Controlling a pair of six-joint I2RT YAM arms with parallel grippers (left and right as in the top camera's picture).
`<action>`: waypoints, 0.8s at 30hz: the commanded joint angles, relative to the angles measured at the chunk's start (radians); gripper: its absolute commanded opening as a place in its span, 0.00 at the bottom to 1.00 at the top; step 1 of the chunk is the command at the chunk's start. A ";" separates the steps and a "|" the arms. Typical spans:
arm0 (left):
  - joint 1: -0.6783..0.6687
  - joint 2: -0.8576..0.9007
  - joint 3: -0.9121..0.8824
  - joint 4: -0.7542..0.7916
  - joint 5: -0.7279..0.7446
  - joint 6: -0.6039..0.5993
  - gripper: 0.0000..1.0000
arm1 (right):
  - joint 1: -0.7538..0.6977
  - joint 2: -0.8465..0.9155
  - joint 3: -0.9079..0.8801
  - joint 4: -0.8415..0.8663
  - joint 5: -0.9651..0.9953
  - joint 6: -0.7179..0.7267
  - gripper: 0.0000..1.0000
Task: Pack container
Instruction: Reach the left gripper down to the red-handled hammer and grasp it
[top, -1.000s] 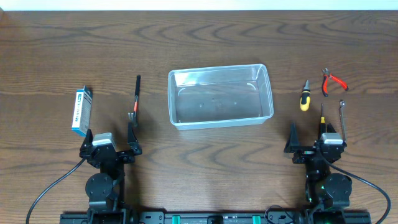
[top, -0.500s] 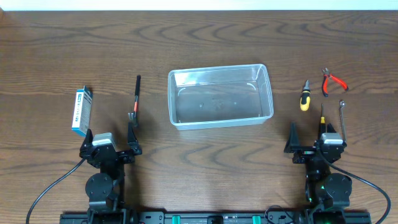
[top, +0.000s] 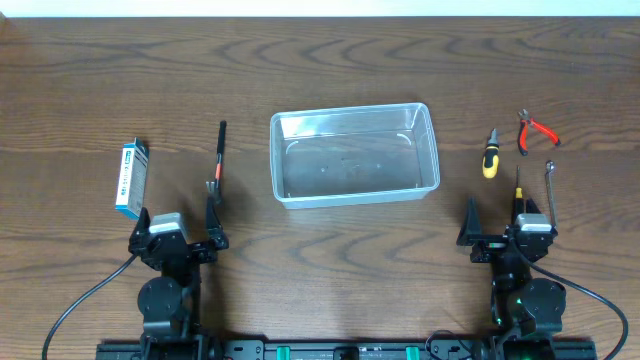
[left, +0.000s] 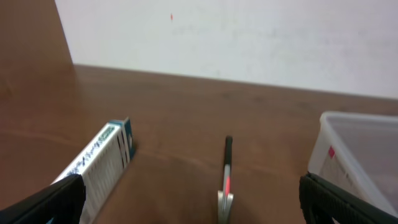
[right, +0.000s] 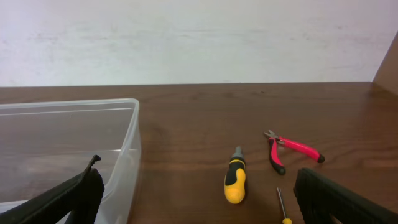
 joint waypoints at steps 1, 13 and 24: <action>-0.005 0.077 0.082 -0.025 0.003 0.000 0.98 | -0.008 -0.008 -0.003 -0.003 0.010 0.002 0.99; 0.019 0.899 0.937 -0.394 0.126 0.168 0.98 | -0.008 -0.008 -0.003 -0.003 0.010 0.002 0.99; 0.019 1.205 1.193 -0.684 0.135 0.133 0.98 | -0.008 -0.008 -0.003 -0.002 0.010 0.003 0.99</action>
